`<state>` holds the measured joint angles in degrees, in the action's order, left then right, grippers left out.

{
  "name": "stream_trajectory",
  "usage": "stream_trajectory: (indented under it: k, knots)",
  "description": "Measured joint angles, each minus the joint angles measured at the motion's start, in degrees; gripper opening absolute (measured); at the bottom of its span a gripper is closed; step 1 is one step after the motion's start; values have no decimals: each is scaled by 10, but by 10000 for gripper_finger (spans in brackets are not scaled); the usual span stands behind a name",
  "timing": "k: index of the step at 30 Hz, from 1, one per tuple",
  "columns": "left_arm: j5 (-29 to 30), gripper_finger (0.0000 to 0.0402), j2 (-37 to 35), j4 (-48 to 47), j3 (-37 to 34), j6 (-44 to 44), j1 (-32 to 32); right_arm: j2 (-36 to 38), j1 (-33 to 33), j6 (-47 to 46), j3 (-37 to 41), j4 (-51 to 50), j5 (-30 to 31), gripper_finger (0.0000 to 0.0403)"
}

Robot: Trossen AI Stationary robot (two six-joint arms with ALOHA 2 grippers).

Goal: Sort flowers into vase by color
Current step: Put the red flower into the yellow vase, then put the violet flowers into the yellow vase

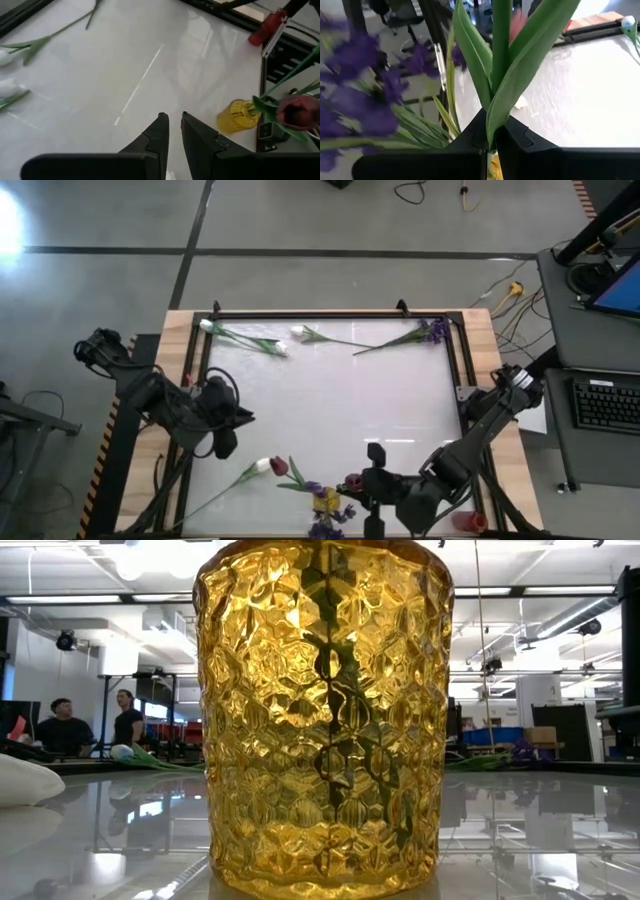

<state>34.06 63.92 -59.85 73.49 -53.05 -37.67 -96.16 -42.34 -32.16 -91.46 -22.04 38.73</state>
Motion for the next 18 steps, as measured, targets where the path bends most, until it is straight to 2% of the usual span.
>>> stream_trajectory:
  k: [5, 7, 14, 18]
  knots:
    - [5, 40, -7, -11, -6, -11, 0, -30, 4, 2, 0, -2, -3, 15]
    - [12, 40, -8, -11, -13, -18, 0, -38, 10, -1, 0, 1, -11, 28]
    - [14, 40, -9, -11, -57, -55, 0, -47, 26, -17, 0, -12, -98, 137]
    - [14, 40, -12, -6, -81, -72, 0, -31, 30, -39, -17, -79, -154, 199]
